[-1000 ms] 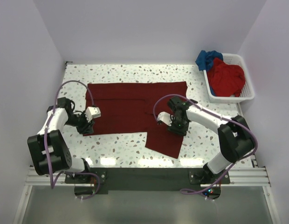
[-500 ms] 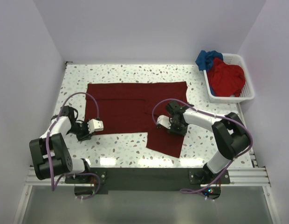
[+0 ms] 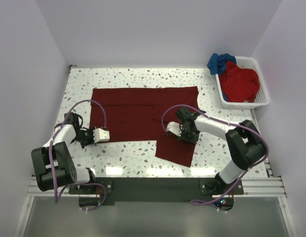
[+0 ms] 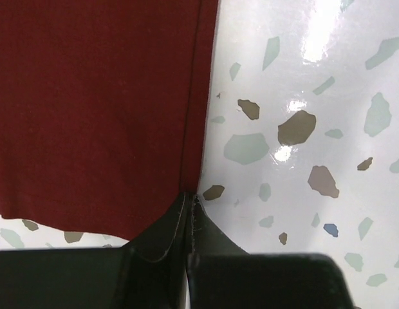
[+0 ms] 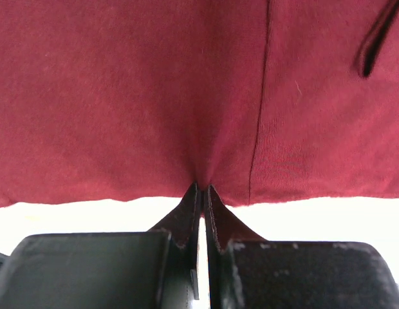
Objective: Fold and stack the t-shirts
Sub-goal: Fold the tshirt
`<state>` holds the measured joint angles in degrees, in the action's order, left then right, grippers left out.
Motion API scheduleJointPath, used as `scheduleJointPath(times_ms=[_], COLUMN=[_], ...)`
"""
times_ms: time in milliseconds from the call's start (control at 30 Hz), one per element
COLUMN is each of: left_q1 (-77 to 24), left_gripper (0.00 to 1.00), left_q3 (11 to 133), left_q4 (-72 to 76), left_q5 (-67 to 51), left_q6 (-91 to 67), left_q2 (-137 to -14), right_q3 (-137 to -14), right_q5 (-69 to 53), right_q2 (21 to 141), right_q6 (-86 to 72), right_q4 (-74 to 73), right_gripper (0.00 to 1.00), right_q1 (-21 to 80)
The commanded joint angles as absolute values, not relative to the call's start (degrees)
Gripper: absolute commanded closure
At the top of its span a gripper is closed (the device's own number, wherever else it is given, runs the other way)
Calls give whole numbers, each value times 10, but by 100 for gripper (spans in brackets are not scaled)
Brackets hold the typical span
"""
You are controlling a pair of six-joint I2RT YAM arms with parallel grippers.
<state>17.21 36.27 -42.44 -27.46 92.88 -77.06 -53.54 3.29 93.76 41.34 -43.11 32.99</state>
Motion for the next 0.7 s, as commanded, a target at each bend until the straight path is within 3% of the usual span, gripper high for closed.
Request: scheduleJointPath(times_ms=[0, 267, 667], left_q1=[176, 187, 186], left_gripper=[100, 100, 100], left_q3=[349, 467, 604], left_q4=[-457, -569, -581], left_q5=[-217, -285, -339], left_q6=[950, 920, 843], left_q2=[-766, -776, -866], right_q3=[-521, -577, -701], right_q5=[19, 3, -10], right_q2=[883, 835, 910], right_q6=[400, 394, 432], right_q4=[-469, -526, -558], right_gripper=[100, 100, 100], right_q1=[331, 319, 265])
